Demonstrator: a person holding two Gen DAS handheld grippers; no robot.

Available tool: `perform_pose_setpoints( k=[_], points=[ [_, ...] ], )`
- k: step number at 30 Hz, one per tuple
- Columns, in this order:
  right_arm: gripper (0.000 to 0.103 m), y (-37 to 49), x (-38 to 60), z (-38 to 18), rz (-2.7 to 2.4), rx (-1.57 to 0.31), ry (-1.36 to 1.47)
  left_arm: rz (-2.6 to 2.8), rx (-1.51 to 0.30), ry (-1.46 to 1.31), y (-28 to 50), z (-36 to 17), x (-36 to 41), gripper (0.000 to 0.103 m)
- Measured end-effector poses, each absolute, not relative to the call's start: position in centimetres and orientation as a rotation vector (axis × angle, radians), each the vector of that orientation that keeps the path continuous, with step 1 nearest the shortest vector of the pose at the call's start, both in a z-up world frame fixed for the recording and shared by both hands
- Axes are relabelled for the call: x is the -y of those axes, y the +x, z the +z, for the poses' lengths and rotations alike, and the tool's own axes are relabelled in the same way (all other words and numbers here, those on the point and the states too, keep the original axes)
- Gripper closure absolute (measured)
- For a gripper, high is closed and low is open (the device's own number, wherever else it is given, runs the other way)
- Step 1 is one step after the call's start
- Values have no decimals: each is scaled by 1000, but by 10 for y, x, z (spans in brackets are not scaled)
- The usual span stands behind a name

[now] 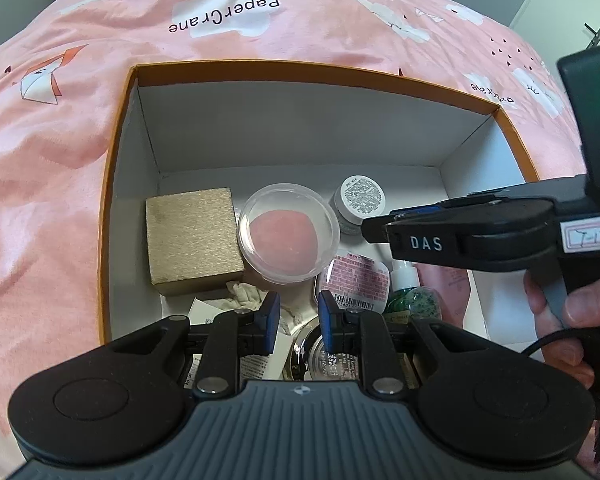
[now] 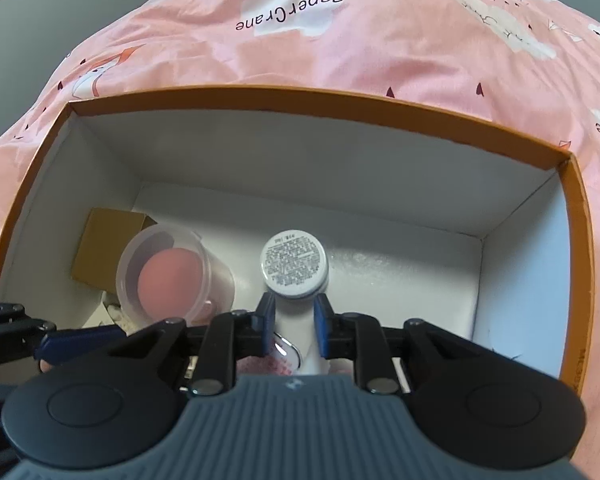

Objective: Organize rigid objects
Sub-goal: 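Lower the white jar into the box and open the right tool, then withdraw both tools from the box toward the yellow items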

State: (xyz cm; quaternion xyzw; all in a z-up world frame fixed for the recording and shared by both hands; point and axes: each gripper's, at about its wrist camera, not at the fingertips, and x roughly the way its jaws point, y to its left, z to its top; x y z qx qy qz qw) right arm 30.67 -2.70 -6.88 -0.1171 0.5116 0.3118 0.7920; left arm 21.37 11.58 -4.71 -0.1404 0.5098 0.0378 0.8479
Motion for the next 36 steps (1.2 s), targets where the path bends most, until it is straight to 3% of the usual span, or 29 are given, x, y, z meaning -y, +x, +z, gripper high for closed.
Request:
perform_pose_setpoints(
  k=[8, 12, 17, 24, 30, 36],
  points=[
    [79, 283, 36, -46, 697, -1024, -259, 48, -974, -296, 196, -33, -105, 79],
    [69, 259, 55, -28, 689, -968, -234, 63, -887, -298, 175, -21, -90, 79],
    [63, 230, 88, -9, 672, -909, -143, 17, -825, -288, 150, -7, -73, 79],
    [63, 177, 126, 9, 626, -774, -66, -17, -741, -245, 121, 15, -53, 78],
    [63, 136, 157, 16, 590, -734, -23, -64, -747, -230, 100, 20, -45, 75],
    [58, 116, 179, 0, 553, -799, -43, -150, -876, -282, 88, -4, -43, 75]
  ],
)
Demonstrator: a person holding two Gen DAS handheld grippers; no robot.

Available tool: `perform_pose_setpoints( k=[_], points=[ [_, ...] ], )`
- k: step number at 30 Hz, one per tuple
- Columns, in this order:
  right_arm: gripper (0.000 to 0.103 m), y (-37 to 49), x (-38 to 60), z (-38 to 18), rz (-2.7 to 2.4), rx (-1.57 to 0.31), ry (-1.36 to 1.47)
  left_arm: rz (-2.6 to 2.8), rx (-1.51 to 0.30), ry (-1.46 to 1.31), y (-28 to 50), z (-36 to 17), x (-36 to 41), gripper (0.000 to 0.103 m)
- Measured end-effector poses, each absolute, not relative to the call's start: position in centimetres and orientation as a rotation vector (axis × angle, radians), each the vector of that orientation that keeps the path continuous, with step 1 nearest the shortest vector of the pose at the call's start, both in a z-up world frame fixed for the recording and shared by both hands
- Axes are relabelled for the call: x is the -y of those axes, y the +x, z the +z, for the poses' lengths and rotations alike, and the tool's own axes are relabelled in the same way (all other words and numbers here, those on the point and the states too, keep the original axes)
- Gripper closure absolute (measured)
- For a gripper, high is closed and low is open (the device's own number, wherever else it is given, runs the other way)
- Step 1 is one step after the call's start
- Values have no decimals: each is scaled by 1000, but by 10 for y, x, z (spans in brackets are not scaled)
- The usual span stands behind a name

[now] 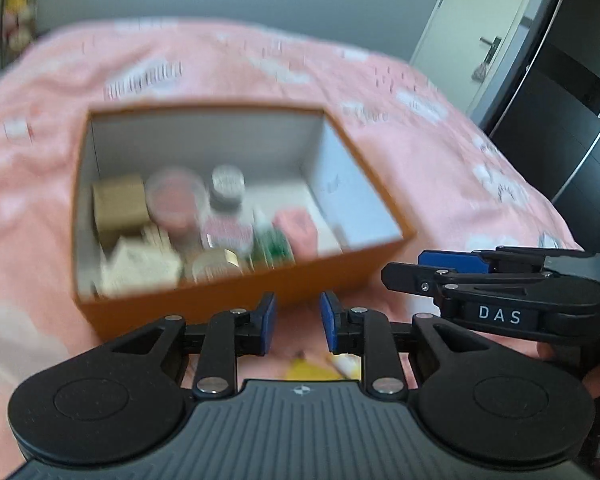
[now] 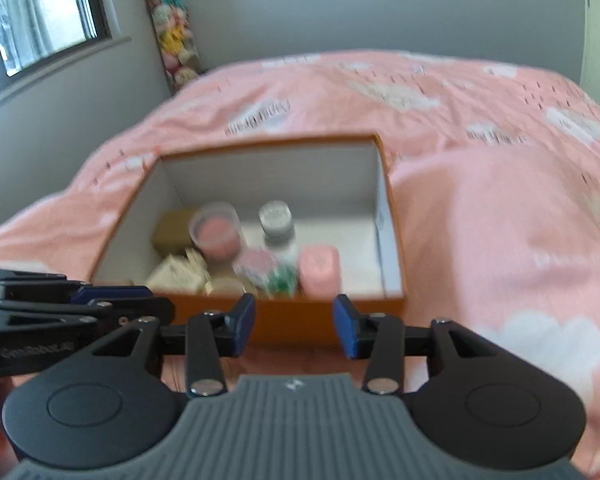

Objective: Organize rigid objects
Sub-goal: 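Withdraw both tools from the box toward the yellow items, then grasp the yellow bottle with the right tool while left tool grasps the yellow tape measure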

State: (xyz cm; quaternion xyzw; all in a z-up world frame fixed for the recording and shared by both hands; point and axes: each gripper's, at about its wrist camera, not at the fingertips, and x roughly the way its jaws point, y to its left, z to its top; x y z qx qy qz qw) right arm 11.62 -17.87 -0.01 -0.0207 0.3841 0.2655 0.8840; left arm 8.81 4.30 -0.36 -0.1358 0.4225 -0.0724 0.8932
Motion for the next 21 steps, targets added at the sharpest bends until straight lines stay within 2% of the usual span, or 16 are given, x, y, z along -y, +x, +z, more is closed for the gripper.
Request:
perform_pose_setpoints(
  k=[8, 10, 13, 15, 18, 21],
  points=[
    [58, 126, 195, -52, 464, -1056, 4, -105, -1121, -485, 100, -64, -51, 74],
    [58, 129, 197, -65, 451, -1111, 17, -97, -1165, -524, 104, -76, -52, 68],
    [58, 132, 197, -81, 448, -1174, 35, -97, -1205, -584, 112, -93, -51, 64],
    [59, 132, 195, -88, 456, -1202, 32, -94, -1221, -576, 117, -100, -49, 56],
    [59, 133, 190, -94, 470, -1210, 5, -96, -1251, -584, 124, -111, -47, 54],
    [66, 133, 181, -98, 485, -1210, -43, -99, -1268, -631, 128, -121, -48, 54]
  ],
)
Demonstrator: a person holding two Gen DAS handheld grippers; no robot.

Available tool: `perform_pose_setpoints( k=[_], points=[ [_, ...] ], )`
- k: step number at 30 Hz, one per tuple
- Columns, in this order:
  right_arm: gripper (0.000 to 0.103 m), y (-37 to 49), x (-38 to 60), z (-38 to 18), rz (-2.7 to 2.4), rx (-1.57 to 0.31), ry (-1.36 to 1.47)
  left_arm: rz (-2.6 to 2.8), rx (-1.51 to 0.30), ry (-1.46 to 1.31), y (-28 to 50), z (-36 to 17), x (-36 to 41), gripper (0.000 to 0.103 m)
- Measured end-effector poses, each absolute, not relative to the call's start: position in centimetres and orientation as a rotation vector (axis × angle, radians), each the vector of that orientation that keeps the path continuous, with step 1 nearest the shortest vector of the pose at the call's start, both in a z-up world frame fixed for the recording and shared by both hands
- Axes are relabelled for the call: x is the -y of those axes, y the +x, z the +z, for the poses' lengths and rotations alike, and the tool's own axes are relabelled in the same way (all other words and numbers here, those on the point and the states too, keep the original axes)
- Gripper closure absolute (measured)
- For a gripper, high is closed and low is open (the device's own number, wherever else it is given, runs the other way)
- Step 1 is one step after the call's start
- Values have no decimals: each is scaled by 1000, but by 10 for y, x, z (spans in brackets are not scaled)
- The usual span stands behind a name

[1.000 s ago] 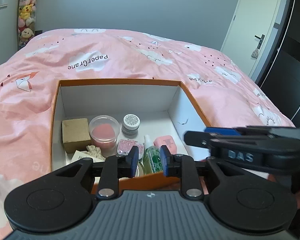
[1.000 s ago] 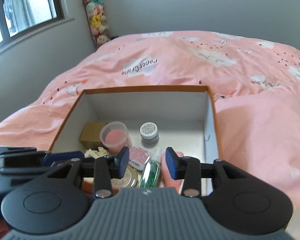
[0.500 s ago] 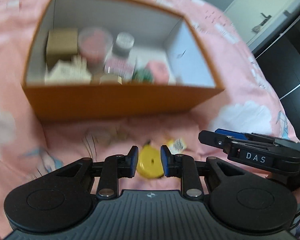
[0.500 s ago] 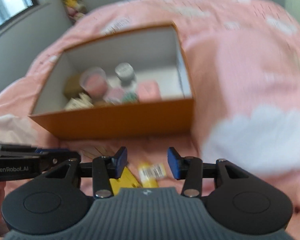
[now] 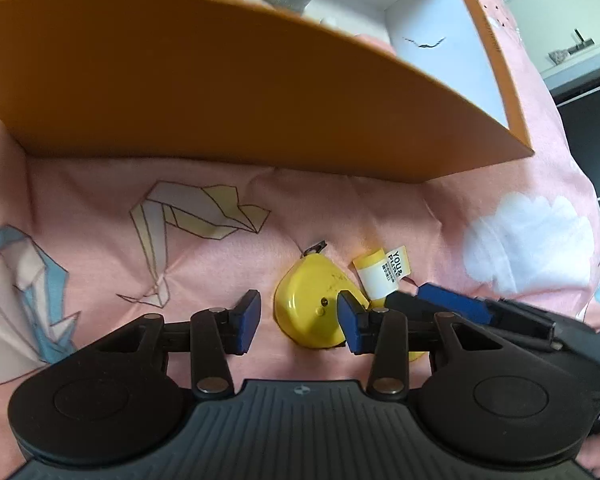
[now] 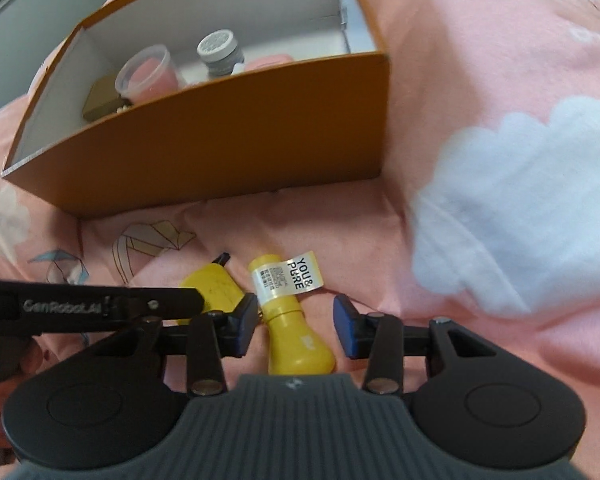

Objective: Organize rigid objects
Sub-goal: 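Grasp the yellow bottle with the right tool while left tool grasps the yellow tape measure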

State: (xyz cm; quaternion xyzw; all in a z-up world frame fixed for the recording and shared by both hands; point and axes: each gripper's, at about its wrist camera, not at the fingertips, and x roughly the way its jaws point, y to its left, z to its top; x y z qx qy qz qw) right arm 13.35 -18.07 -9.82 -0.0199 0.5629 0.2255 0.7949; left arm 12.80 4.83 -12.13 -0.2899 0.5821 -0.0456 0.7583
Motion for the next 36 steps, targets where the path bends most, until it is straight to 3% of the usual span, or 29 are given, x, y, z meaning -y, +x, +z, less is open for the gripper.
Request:
perform_pose_setpoints(
  k=[11, 16, 24, 36],
  points=[
    [70, 140, 172, -116, 513, -1262, -52, -139, -1265, -657, 136, -139, -42, 49],
    [72, 142, 174, -117, 527, -1270, -38, -116, -1242, -595, 132, -125, -37, 67],
    [74, 143, 180, -117, 523, -1279, -1, -199, -1150, -599, 120, -100, -38, 80],
    [73, 143, 178, -118, 530, -1286, -11, -188, -1204, -582, 136, -116, -25, 76]
  ],
)
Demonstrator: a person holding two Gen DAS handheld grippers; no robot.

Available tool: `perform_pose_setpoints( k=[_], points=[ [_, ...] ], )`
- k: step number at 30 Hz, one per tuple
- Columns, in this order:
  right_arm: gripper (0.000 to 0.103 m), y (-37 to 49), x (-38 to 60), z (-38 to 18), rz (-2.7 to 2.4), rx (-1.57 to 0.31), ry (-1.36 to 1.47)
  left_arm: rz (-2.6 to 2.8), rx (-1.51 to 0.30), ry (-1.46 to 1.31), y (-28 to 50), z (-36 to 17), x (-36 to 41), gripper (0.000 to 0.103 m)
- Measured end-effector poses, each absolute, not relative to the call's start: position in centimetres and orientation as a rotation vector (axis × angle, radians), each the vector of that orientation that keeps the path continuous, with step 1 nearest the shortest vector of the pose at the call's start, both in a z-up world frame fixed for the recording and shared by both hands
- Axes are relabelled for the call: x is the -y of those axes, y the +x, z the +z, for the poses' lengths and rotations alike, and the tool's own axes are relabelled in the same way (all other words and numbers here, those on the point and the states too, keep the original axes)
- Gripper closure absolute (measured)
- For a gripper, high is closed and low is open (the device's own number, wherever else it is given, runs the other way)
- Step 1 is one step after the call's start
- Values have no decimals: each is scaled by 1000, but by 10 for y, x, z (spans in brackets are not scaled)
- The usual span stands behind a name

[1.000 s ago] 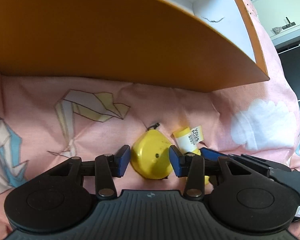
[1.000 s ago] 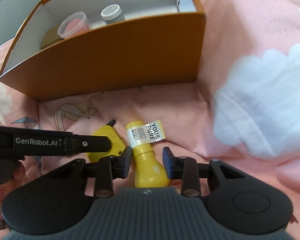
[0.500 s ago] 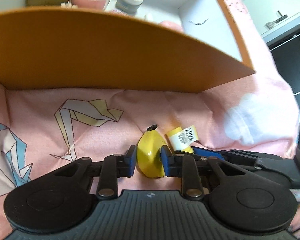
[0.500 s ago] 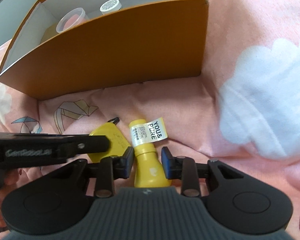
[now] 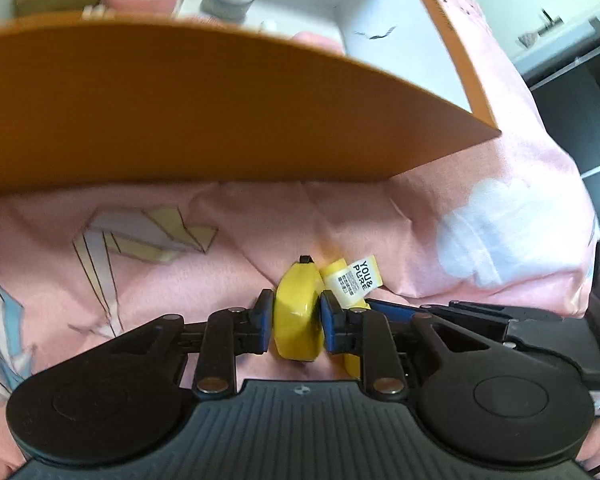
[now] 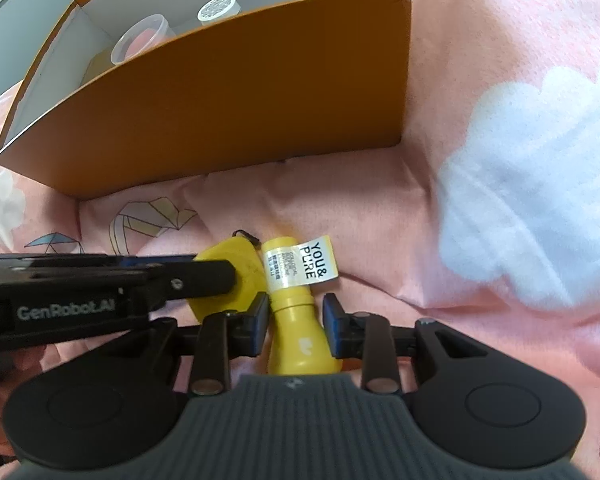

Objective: Organize rigid objects
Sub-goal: 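Grasp the yellow bottle with the right tool while left tool grasps the yellow tape measure, then lift both yellow items and carry them toward the orange box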

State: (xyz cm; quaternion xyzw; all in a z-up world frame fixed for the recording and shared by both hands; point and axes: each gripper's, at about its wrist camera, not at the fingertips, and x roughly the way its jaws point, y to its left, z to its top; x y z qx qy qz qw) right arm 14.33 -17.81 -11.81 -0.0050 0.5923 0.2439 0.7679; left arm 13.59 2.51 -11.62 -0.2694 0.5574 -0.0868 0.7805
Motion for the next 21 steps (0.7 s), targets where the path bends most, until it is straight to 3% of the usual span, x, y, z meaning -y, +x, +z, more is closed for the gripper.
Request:
perform_pose_setpoints(
  k=[9, 17, 21],
  points=[
    [73, 143, 177, -118, 526, -1286, -21, -187, -1198, -570, 141, -125, -18, 75],
    [73, 141, 161, -106, 558, -1235, -118, -169, -1128, -545, 124, -94, -34, 81],
    [67, 147, 151, -107, 568, -1220, -179, -137, -1099, -538, 116, -81, -45, 81]
  ],
)
